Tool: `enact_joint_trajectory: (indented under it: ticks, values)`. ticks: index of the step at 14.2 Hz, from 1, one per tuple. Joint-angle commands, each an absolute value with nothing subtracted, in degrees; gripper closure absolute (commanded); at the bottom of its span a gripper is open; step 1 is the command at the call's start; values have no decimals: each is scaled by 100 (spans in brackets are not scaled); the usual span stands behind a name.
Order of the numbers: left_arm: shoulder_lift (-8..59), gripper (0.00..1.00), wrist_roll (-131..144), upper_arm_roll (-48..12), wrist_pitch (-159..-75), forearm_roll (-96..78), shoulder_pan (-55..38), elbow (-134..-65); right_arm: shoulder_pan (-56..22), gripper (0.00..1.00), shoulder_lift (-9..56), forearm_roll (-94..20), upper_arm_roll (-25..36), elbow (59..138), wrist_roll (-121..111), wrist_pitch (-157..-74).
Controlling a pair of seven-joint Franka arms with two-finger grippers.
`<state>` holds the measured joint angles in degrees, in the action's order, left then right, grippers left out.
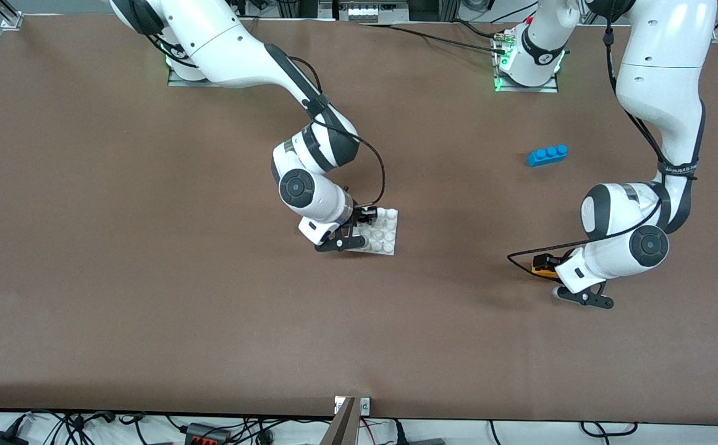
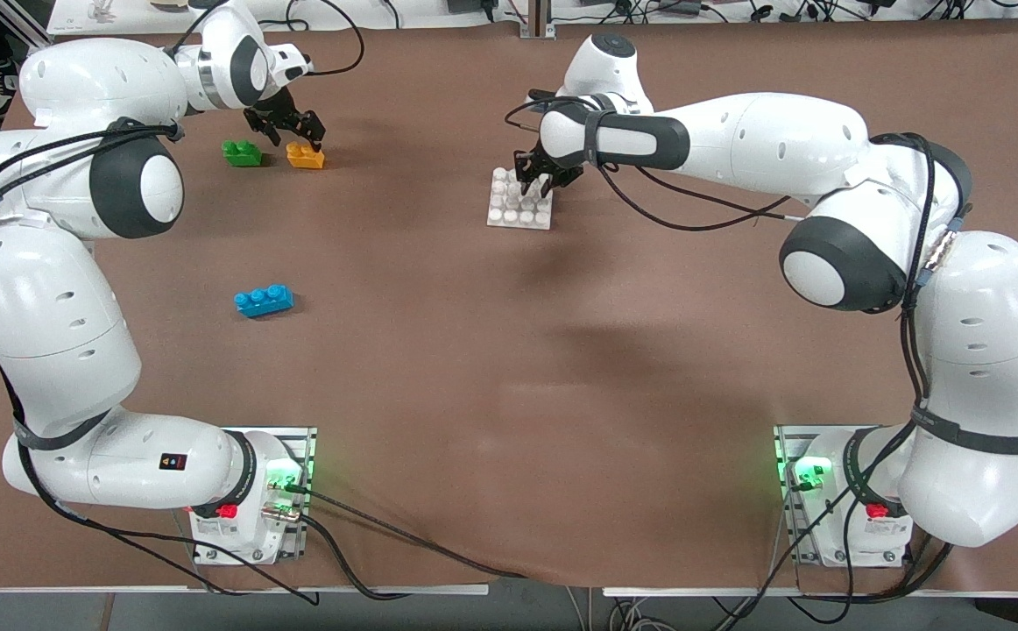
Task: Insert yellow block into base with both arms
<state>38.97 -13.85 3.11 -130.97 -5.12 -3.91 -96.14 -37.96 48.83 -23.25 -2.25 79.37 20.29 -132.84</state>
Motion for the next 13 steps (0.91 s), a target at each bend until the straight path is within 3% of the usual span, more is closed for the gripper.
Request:
enact_joint_trajectory:
  ticks: [1, 2, 3, 4, 5, 9, 13]
  values:
    - [3902, 0, -1547, 325, -13113, -729, -387, -9624, -3762, 49, 4756, -2295, -185, 7822, 1978, -12922]
    - [3902, 0, -1547, 316, -13105, -729, -387, -9624, -3727, 42, 4616, -2076, -176, 7787, 1995, -12615]
    - [3902, 0, -1538, 316, -13096, -764, -387, -9633, -3727, 19, 4327, -1657, -124, 7770, 2013, -12247]
    - [3902, 0, -1547, 316, -13087, -834, -378, -9642, -3735, 4, 4089, -1243, -27, 7787, 2065, -11973]
    - [3902, 0, -1564, 325, -13096, -878, -387, -9685, -3727, 0, 3852, -917, 122, 7796, 2065, -11570]
    - [3929, 0, -1564, 325, -13122, -888, -387, -9694, -3648, 0, 2877, -501, 991, 7796, 1655, -9813]
    - [3929, 6, -1556, 316, -13113, -888, -387, -9703, -2666, 0, 2067, -501, 1388, 7787, -84, -8152]
